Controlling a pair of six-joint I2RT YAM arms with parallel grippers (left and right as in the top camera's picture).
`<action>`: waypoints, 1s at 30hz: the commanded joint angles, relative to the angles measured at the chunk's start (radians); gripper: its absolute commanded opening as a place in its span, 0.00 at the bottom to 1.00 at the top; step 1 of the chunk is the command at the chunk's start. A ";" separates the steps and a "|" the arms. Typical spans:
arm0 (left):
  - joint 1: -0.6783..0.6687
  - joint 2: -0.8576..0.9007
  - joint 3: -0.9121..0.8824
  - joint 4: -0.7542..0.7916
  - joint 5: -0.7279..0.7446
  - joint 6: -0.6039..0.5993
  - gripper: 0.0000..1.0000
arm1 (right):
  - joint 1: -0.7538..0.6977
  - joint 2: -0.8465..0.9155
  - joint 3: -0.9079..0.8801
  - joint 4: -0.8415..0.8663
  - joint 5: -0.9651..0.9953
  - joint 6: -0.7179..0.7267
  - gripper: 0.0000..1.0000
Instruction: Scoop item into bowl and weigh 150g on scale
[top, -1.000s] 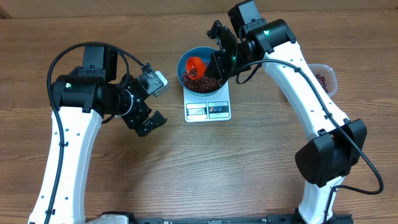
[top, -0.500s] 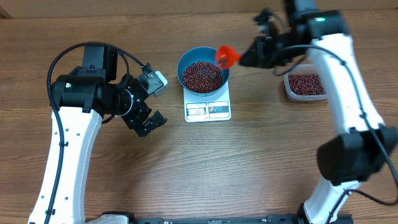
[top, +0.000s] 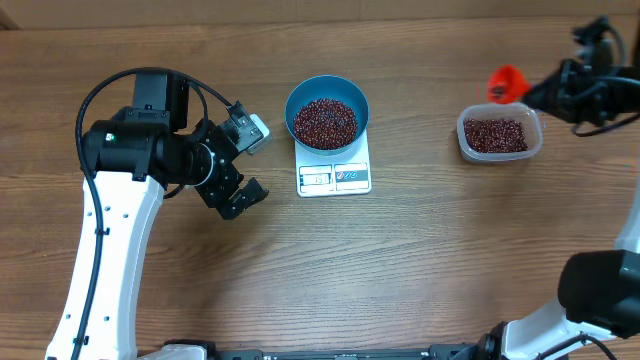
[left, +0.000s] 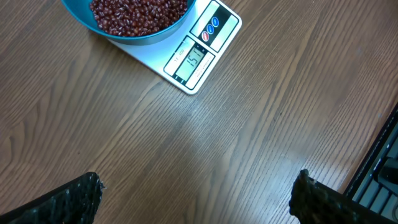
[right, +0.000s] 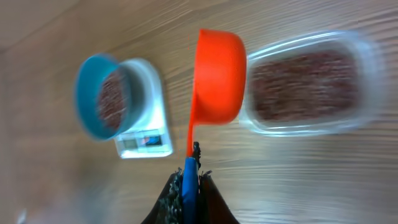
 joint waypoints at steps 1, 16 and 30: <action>0.004 -0.012 0.020 0.001 0.004 -0.007 1.00 | -0.012 -0.012 -0.006 0.021 0.150 -0.012 0.04; 0.004 -0.012 0.020 0.001 0.004 -0.007 1.00 | 0.214 -0.010 -0.252 0.202 0.798 0.180 0.04; 0.004 -0.012 0.020 0.001 0.004 -0.007 1.00 | 0.473 -0.014 -0.140 0.176 0.842 0.172 0.04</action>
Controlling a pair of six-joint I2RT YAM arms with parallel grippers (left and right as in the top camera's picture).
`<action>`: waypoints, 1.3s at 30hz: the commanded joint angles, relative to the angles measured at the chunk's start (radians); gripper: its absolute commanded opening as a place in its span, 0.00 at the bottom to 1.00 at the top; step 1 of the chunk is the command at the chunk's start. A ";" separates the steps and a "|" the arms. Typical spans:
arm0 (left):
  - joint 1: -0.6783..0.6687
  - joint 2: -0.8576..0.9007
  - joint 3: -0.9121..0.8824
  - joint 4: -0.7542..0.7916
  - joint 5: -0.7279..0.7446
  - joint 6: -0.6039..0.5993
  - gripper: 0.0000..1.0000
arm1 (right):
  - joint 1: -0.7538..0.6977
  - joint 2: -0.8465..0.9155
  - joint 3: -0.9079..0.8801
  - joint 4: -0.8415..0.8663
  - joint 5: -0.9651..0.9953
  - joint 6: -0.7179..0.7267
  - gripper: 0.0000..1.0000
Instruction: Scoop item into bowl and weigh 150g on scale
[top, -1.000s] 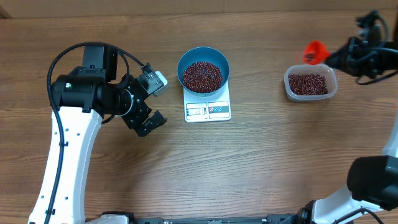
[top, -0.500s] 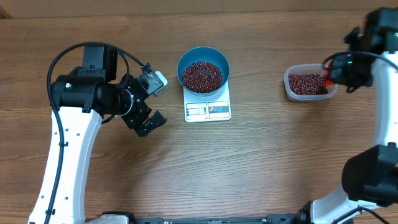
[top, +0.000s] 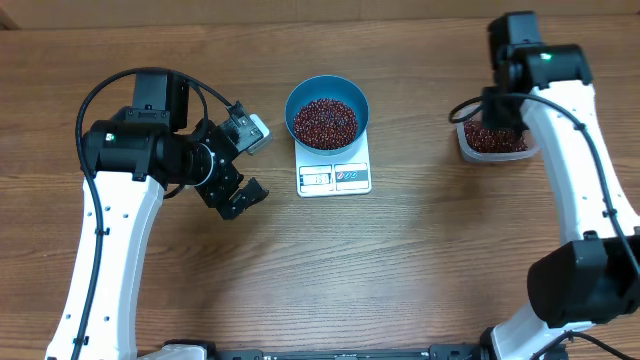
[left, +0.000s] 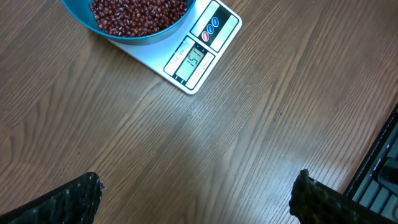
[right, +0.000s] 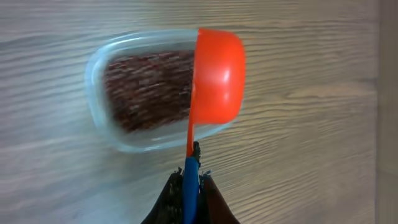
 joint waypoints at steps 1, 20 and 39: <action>0.004 -0.012 0.020 0.001 0.004 -0.007 1.00 | 0.047 -0.015 0.124 -0.021 -0.126 0.006 0.04; 0.004 -0.012 0.020 0.001 0.004 -0.007 1.00 | 0.206 0.055 0.128 0.108 -0.800 -0.281 0.04; 0.004 -0.012 0.020 0.001 0.004 -0.007 1.00 | 0.373 0.179 -0.061 0.421 -0.414 -0.284 0.04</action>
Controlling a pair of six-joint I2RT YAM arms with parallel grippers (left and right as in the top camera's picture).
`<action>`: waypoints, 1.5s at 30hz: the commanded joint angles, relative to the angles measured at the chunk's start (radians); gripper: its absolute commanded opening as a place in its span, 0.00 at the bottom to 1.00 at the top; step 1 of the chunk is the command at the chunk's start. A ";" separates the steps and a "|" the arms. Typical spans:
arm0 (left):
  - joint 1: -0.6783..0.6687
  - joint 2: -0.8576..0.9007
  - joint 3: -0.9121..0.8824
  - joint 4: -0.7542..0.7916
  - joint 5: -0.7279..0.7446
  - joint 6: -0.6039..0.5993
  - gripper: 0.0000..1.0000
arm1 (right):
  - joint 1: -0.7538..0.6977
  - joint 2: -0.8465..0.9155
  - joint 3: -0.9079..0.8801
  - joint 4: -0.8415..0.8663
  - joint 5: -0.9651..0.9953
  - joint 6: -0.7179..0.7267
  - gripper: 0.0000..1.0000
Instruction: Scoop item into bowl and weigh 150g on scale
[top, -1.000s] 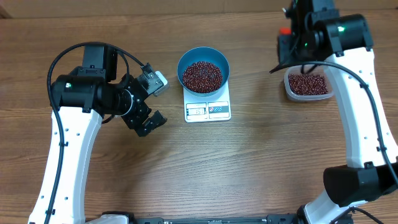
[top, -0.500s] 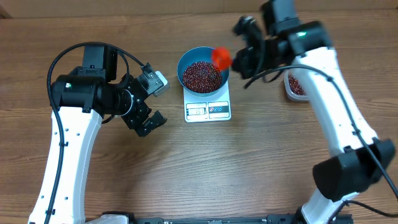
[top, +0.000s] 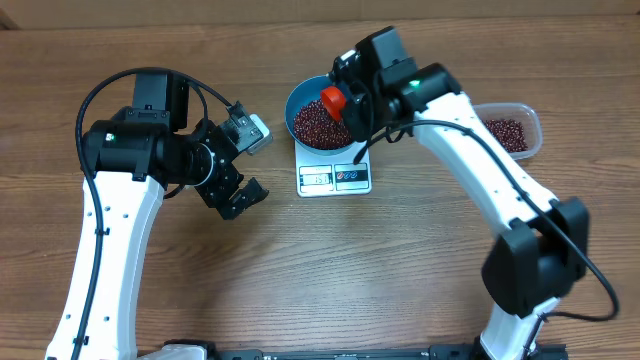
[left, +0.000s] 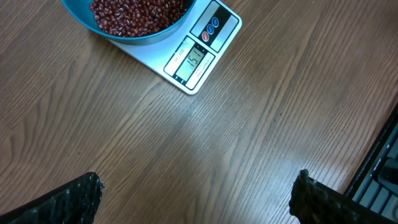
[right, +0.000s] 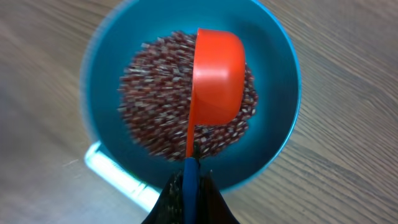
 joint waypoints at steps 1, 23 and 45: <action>0.004 -0.012 0.020 0.001 0.005 -0.007 1.00 | 0.012 0.044 -0.014 0.012 0.083 -0.004 0.04; 0.004 -0.012 0.020 0.001 0.005 -0.007 1.00 | 0.031 -0.005 0.165 -0.145 0.010 0.056 0.04; 0.004 -0.012 0.020 0.001 0.005 -0.007 1.00 | -0.031 -0.116 0.171 -0.252 -0.207 0.056 0.04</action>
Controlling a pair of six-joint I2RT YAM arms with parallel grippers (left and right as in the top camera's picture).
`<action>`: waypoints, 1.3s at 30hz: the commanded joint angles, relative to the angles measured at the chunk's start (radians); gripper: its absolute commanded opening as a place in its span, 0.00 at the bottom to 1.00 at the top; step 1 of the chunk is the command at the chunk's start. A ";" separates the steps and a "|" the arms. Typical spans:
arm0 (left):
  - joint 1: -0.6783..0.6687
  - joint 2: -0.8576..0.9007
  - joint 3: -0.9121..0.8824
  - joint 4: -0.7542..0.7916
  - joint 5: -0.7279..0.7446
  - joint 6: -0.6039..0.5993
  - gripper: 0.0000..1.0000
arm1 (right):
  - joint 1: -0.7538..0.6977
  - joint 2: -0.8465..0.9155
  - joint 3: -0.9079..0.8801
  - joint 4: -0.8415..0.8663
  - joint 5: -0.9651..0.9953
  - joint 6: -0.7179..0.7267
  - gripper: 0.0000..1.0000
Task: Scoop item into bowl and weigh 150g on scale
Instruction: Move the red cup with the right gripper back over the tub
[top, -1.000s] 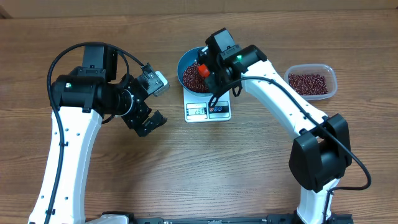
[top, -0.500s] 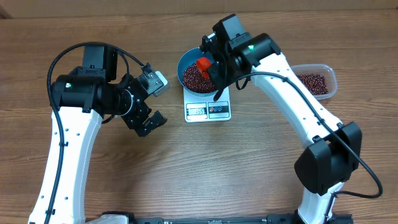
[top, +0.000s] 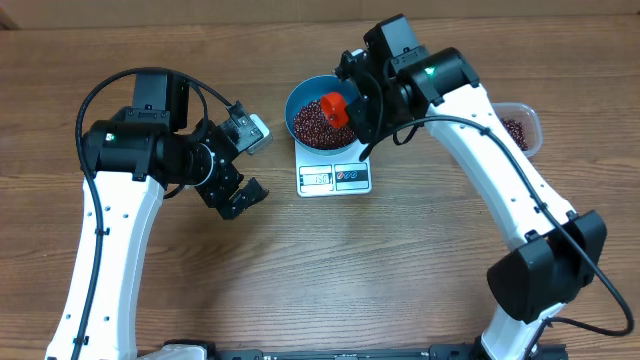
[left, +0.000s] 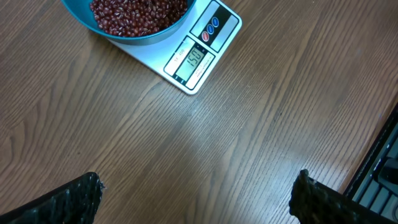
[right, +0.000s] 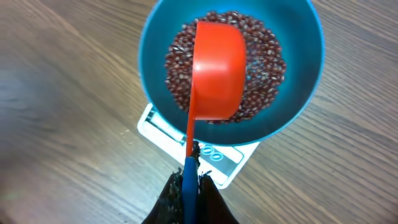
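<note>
A blue bowl (top: 300, 98) of red beans (top: 314, 124) sits on a small white scale (top: 334, 176); in the left wrist view the scale's display (left: 193, 60) reads 150. My right gripper (right: 190, 186) is shut on the blue handle of an orange scoop (right: 217, 70), whose cup hangs above the bowl (right: 305, 93) with its underside toward the camera. My left gripper (left: 196, 186) stands open over bare table to the left of the scale, nothing between its fingers.
A clear plastic tub (top: 520, 128) holding more red beans stands at the right of the table, partly hidden behind my right arm. The wooden table (top: 400, 270) stretches in front of the scale.
The scoop sits higher above the bowl than before, with the bowl smaller in the right wrist view. The scale's reading has changed from 151 to 150. The left arm is unmoved.
My right gripper held the orange scoop near the bean tub at the far right, then above the tub. Then it was over the blue bowl on the scale, low to the beans. Now it is raised over the bowl and the scale reads 150.
</note>
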 joint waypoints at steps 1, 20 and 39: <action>0.004 -0.012 0.020 0.000 0.004 -0.007 1.00 | -0.011 -0.067 0.037 -0.002 -0.064 0.004 0.04; 0.004 -0.012 0.020 0.000 0.004 -0.007 1.00 | -0.122 -0.107 0.098 -0.090 -0.297 0.003 0.04; 0.004 -0.012 0.020 0.000 0.004 -0.007 0.99 | -0.534 -0.146 0.081 -0.328 0.134 0.006 0.04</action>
